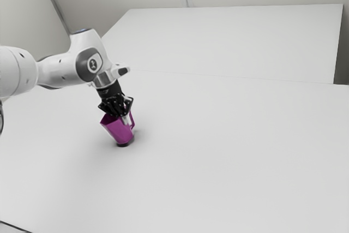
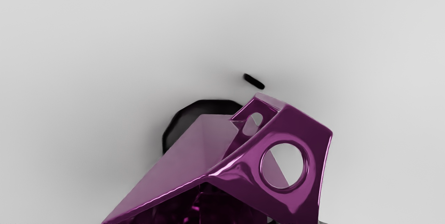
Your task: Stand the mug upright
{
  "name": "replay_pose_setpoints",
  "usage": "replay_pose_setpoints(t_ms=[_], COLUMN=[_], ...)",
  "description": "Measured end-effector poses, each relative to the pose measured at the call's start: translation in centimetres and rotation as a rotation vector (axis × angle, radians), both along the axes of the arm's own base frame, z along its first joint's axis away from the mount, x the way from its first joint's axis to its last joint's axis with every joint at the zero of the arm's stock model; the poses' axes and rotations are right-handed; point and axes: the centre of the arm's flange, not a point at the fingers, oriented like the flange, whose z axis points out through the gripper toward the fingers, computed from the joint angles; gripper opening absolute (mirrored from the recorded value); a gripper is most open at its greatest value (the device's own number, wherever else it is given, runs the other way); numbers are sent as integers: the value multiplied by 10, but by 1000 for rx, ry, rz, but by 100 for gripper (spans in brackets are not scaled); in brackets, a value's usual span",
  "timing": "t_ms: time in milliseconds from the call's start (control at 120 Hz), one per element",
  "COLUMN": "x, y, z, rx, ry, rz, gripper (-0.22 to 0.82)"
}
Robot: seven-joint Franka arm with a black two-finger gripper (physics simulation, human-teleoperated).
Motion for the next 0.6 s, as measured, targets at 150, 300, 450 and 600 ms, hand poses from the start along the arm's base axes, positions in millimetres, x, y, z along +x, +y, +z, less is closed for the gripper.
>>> replay_pose_setpoints(t_ms=[150, 300, 450, 600], x=[4, 3, 1, 3], y=[-9, -9, -26, -46], z=[-2, 18, 50, 87], rx=[11, 41, 65, 105], ry=[-3, -32, -78, -135], rz=[22, 35, 14, -35], gripper=[2, 31, 46, 53])
